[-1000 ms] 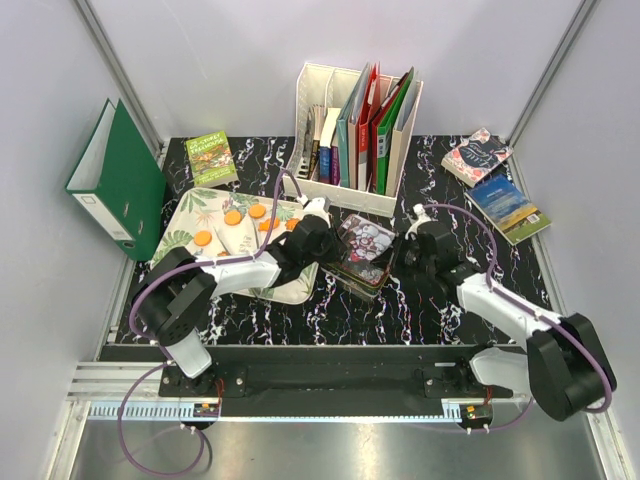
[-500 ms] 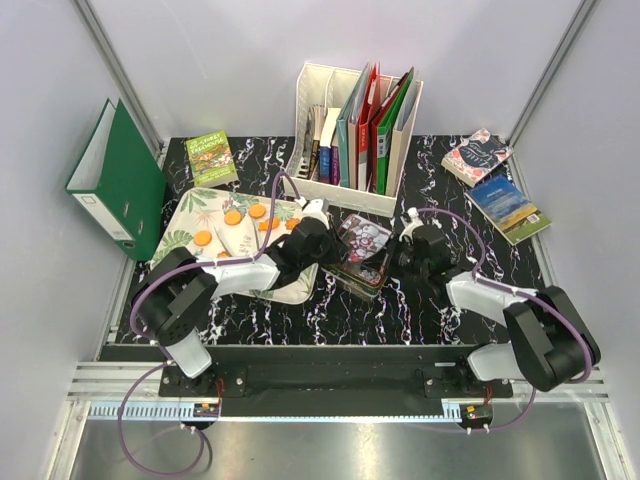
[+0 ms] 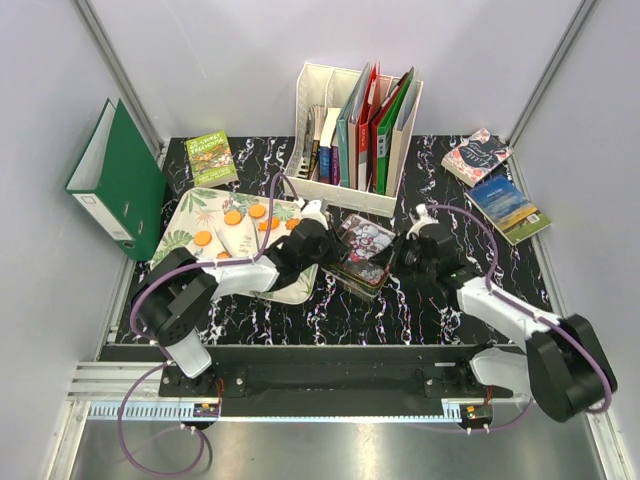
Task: Pack the cookies
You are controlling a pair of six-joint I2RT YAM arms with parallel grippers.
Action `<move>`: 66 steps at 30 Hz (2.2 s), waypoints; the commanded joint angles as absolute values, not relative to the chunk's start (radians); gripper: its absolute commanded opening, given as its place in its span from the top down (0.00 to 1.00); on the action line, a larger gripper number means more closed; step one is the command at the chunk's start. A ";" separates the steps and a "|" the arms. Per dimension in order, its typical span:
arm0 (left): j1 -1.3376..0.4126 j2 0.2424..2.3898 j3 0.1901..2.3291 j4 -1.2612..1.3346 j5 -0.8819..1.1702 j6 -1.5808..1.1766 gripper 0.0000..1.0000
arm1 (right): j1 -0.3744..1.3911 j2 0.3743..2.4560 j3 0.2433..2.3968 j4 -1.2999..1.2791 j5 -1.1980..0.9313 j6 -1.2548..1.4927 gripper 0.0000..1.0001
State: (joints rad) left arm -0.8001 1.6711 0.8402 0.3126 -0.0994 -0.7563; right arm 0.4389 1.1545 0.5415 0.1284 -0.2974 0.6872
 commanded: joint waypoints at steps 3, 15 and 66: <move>-0.798 1.674 0.781 0.293 -0.087 -0.778 0.80 | 0.459 1.430 0.434 0.210 -0.314 0.707 0.99; -0.796 1.594 0.741 0.318 -0.104 -0.761 0.81 | 0.460 1.220 0.544 0.171 -0.302 0.739 0.95; -0.798 1.247 0.822 -0.161 -0.416 -0.686 0.01 | 0.488 0.980 0.696 -0.143 -0.077 0.562 0.37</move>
